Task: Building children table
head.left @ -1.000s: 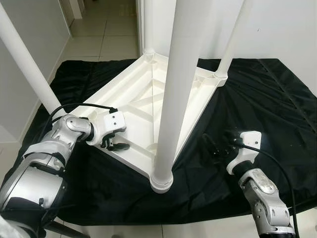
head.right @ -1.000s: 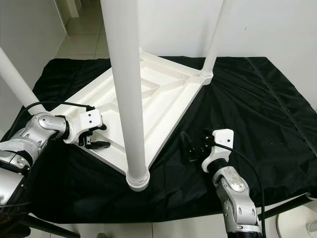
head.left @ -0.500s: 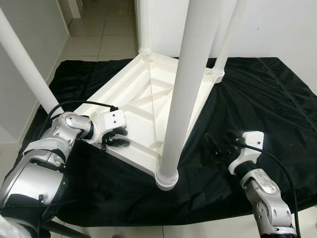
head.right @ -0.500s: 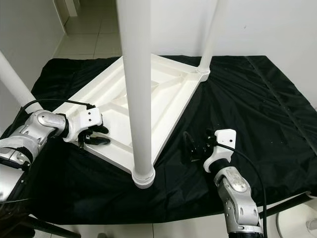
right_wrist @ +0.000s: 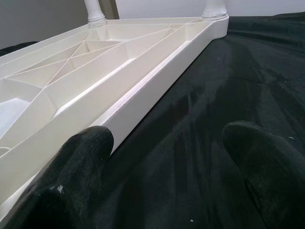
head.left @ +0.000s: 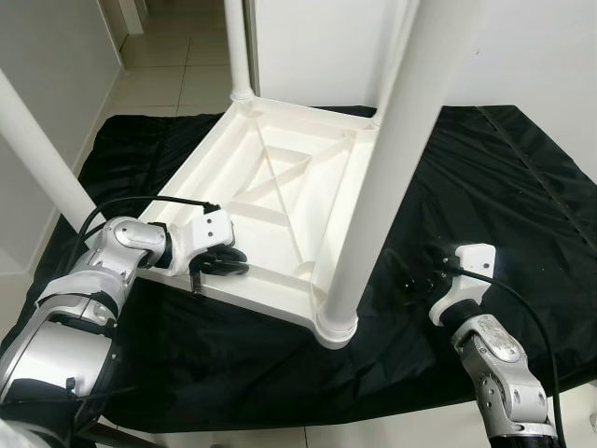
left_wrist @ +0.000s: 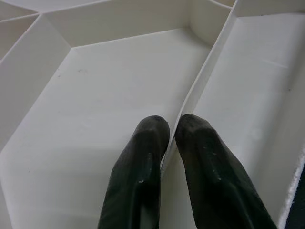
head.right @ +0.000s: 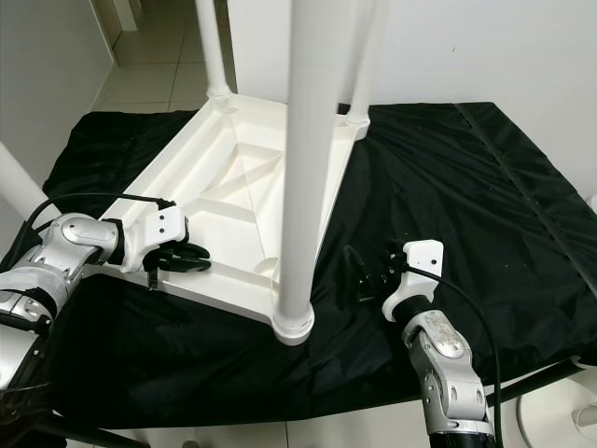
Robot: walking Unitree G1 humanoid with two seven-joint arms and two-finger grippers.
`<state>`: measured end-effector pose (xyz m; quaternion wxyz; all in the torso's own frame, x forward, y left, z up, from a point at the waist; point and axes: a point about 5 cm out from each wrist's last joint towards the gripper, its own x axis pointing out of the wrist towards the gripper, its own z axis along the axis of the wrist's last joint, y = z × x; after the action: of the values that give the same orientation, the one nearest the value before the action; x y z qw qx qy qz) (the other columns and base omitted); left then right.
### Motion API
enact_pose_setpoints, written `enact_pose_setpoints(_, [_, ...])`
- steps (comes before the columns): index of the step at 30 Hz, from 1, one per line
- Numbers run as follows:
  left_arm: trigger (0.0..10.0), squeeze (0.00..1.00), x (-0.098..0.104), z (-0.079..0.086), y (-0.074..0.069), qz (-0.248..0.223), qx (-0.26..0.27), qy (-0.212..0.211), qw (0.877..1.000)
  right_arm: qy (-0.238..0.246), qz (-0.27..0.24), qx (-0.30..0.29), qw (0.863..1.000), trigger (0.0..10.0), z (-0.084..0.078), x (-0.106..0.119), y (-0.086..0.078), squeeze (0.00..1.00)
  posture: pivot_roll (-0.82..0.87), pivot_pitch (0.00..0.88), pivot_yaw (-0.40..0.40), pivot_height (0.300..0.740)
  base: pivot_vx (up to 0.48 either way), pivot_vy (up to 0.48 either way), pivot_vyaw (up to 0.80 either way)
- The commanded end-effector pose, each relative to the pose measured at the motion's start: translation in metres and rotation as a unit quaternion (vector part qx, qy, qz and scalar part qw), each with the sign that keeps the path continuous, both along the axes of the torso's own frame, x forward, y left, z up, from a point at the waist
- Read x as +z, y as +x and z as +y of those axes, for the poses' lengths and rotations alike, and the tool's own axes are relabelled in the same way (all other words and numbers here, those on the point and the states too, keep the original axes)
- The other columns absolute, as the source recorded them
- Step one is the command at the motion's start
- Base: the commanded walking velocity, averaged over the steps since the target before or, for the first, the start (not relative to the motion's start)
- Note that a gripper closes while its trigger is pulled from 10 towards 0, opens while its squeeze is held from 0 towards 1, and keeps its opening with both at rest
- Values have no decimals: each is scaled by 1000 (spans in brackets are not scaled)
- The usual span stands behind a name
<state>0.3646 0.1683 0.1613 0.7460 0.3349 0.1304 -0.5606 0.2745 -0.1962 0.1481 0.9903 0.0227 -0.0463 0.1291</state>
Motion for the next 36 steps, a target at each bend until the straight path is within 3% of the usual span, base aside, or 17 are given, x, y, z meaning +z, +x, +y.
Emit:
enact_pose_setpoints(1, [10000, 0, -30, 11, -6, 32, 59, 31, 997, -1, 9, 2, 1000, 10000, -1, -3, 1, 0, -19, 131, 29, 740, 0, 0, 0])
enact_pose_setpoints(2, [10000, 890, -24, 7, -1, 26, 70, 23, 997, -1, 9, 2, 1000, 10000, 0, -3, 2, 0, -24, 131, 34, 740, 0, 0, 0])
enact_pose_setpoints(4, [10000, 890, -24, 7, -1, 26, 70, 23, 997, -1, 9, 2, 1000, 10000, 0, -3, 2, 0, -24, 131, 34, 740, 0, 0, 0])
enact_pose_setpoints(5, [10000, 1000, -20, 4, 3, 23, 78, 18, 997, -1, 9, 2, 1000, 10000, 0, -3, 1, 0, -24, 131, 34, 740, 0, 0, 0])
enact_pose_setpoints(8, [10000, 1000, -19, 2, 4, 17, 78, 25, 997, 0, 10, -2, 1000, 10000, -1, -4, -1, 0, -30, 129, 41, 740, 0, 0, 0])
enact_pose_setpoints(9, [10000, 0, -19, -1, 5, 15, 75, 30, 997, 1, 10, -7, 1000, 10000, -3, -4, -3, 0, -30, 129, 41, 740, 0, 0, 0])
enact_pose_setpoints(14, [10000, 0, -21, -5, 5, 25, 79, 29, 996, 2, 11, -14, 1000, 10000, -5, -5, -4, 0, -41, 126, 51, 740, 0, 0, 0])
enact_pose_setpoints(15, [4549, 0, -21, -5, 5, 25, 84, 21, 996, 2, 10, -14, 1000, 10000, -5, -5, -4, 0, -45, 126, 57, 740, 0, 0, 0])
enact_pose_setpoints(16, [0, 0, -20, -4, 6, 25, 89, 11, 996, 1, 10, -16, 1000, 10000, -5, -5, -4, 0, -45, 126, 57, 740, 0, 0, 0])
enact_pose_setpoints(24, [0, 0, -22, 7, 1, 39, 93, -15, 995, 1, 10, -22, 1000, 10000, -7, -6, -6, 0, -46, 126, 61, 740, 0, 0, 0])
enact_pose_setpoints(30, [0, 0, -36, 21, -15, 62, 83, -46, 994, 0, 11, -25, 1000, 10000, -9, -7, -5, 0, -39, 124, 56, 740, 0, 0, 0])
enact_pose_setpoints(36, [0, 0, -40, 24, -26, 68, 67, -64, 993, -2, 12, -15, 1000, 10000, -6, -7, -1, 0, -18, 125, 35, 740, 0, 0, 0])
